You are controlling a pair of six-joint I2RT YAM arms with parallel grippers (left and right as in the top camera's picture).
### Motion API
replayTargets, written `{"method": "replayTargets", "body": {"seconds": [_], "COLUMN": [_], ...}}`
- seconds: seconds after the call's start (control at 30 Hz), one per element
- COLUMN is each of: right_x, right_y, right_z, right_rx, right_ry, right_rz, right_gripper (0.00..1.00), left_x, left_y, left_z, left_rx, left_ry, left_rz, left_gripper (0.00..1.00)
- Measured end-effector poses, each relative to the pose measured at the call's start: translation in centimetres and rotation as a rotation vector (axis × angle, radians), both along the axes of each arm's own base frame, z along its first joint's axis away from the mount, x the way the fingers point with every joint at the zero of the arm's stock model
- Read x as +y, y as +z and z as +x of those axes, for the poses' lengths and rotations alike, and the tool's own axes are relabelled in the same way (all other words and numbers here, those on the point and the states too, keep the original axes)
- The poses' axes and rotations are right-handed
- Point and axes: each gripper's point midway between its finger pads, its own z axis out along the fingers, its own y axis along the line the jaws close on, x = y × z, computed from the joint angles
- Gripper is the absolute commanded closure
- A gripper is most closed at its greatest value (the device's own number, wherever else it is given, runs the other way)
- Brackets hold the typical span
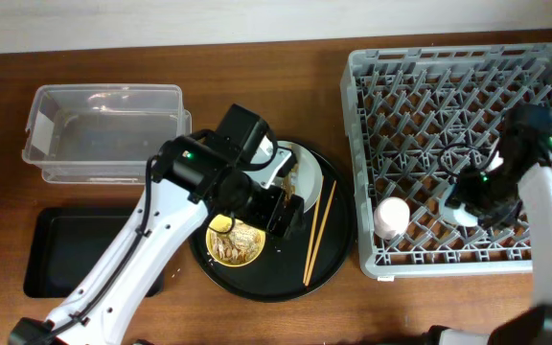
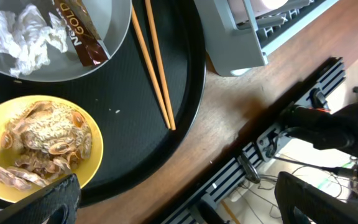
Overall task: Sort waste into correct bins and load items into the dishwasher rack
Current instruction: 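Place the blue cup upside down in the dish rack with right gripper, then grasp the yellow bowl of food scraps with the left gripper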
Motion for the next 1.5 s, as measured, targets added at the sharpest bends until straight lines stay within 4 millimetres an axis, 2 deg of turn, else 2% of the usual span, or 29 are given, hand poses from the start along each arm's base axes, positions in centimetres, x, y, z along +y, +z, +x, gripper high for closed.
{"method": "replayTargets", "body": {"seconds": [0.13, 0.23, 0.3, 0.37, 0.43, 0.47, 0.5, 0.6, 0.67, 0.7, 0.8, 0.87, 0.93, 0.97, 1.0, 1.17, 1.27, 1.3, 1.37, 1.47, 1.5], "right_x": [0.4, 0.8, 0.8, 1.0, 1.8, 2.6, 3.4, 5.6, 6.9, 7.2, 7.8, 8.0, 8.0, 8.0, 8.1, 8.1, 8.1, 8.1, 8.1, 8.1, 8.1], "right_y": [-1.5, -1.0, 0.7, 3.3, 5.5, 6.7, 7.9, 10.2, 11.5, 11.7, 12.2, 12.3, 12.3, 12.3, 12.3, 12.3, 12.3, 12.3, 12.3, 12.3, 12.3], "right_z": [0.3, 0.0, 0.3, 0.3, 0.1, -0.1, -0.5, -1.6, -2.5, -2.7, -3.3, -3.3, -3.3, -3.3, -3.3, -3.3, -3.3, -3.3, -3.3, -3.3, -3.3], "right_rx": [0.049, 0.060, 0.039, -0.002, -0.062, -0.109, -0.151, -0.252, -0.299, -0.308, -0.323, -0.325, -0.326, -0.327, -0.328, -0.328, -0.329, -0.329, -0.329, -0.329, -0.329], "right_ry": [0.003, 0.007, 0.009, 0.013, 0.038, 0.063, 0.090, 0.165, 0.196, 0.204, 0.218, 0.221, 0.222, 0.223, 0.223, 0.223, 0.223, 0.224, 0.224, 0.224, 0.224], "right_rz": [0.045, 0.065, 0.065, 0.062, 0.084, 0.112, 0.138, 0.208, 0.253, 0.264, 0.284, 0.293, 0.295, 0.298, 0.299, 0.300, 0.301, 0.300, 0.300, 0.301, 0.301], "right_gripper": [0.26, 0.24, 0.24, 0.23, 0.24, 0.23, 0.22, 0.19, 0.18, 0.18, 0.18, 0.19, 0.19, 0.18, 0.19, 0.18, 0.18, 0.18, 0.18, 0.18, 0.18], "left_x": [0.0, 0.2, 0.6, 1.0, 1.5, 1.7, 1.8, 1.7, 1.9, 2.1, 2.1, 2.3, 2.9, 3.0, 3.1, 3.3, 4.3, 4.5, 5.4, 7.1, 8.0], "left_y": [0.0, -0.2, -0.3, -0.5, -1.0, -1.6, -2.6, -5.9, -9.3, -11.1, -14.2, -16.3, -18.3, -18.7, -18.9, -18.1, -16.3, -15.4, -12.0, -7.2, -6.4], "left_z": [0.0, 0.2, 0.5, 0.8, 1.1, 1.1, 0.9, 0.8, 0.2, 0.0, 0.1, -0.4, -1.2, -1.3, -1.3, -1.2, -2.2, -2.2, -0.7, 2.2, 2.8], "left_rx": [-0.005, -0.014, -0.022, -0.033, -0.051, -0.062, -0.071, -0.117, -0.141, -0.146, -0.163, -0.144, -0.108, -0.100, -0.100, -0.102, -0.041, -0.027, -0.026, -0.046, -0.040], "left_ry": [-0.001, 0.007, 0.024, 0.048, 0.084, 0.102, 0.122, 0.168, 0.187, 0.199, 0.219, 0.220, 0.213, 0.212, 0.216, 0.207, 0.195, 0.199, 0.254, 0.331, 0.356], "left_rz": [0.005, 0.021, 0.042, 0.070, 0.124, 0.159, 0.206, 0.296, 0.350, 0.370, 0.369, 0.383, 0.425, 0.436, 0.439, 0.461, 0.523, 0.535, 0.511, 0.362, 0.318], "left_gripper": [0.01, 0.01, 0.01, 0.01, 0.11, 0.20, 0.31, 0.39, 0.49, 0.52, 0.70, 0.78, 0.91, 1.00, 1.00, 1.00, 1.00, 1.00, 1.00, 1.00, 1.00]}}
